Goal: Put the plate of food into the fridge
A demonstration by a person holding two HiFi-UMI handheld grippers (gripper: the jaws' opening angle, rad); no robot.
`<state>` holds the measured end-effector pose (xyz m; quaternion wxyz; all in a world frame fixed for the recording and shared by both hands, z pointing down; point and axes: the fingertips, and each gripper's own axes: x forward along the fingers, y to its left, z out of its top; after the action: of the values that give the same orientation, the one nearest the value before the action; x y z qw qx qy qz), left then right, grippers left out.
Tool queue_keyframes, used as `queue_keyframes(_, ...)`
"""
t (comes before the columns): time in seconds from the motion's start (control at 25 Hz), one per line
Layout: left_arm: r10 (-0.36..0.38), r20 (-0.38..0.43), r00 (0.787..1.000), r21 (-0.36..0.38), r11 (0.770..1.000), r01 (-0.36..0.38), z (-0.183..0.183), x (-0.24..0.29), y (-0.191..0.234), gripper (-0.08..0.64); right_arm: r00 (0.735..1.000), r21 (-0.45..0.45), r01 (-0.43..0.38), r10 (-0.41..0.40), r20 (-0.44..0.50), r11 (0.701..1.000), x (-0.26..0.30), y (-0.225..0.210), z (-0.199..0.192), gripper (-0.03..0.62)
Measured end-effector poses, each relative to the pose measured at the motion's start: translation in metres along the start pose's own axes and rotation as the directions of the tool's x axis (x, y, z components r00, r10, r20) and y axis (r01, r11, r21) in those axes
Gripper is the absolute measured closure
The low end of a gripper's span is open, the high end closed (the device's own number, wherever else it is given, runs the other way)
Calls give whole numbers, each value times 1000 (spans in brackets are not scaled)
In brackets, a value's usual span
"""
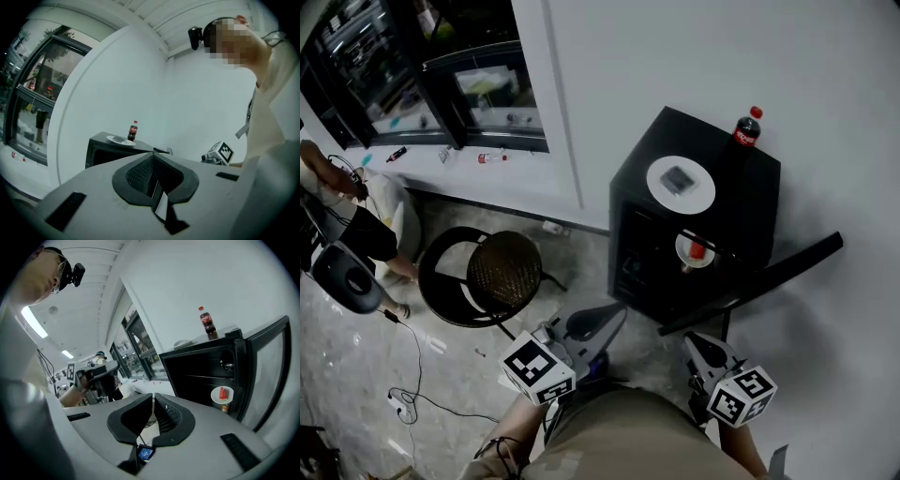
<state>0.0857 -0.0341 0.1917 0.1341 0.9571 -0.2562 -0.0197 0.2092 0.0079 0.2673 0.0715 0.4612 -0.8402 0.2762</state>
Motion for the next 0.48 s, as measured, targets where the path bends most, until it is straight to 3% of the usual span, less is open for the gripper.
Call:
queue_keyframes(0.16,15,6,1000,-34,999,-14,0,-20,32,548,1000,-54,19,-19,-11,998,29,8,12,566)
queue_keyframes(0.48,92,34,995,-27,995,-91,11,-65,95,548,1000,-150,14,-14,0,989,93,23,40,566)
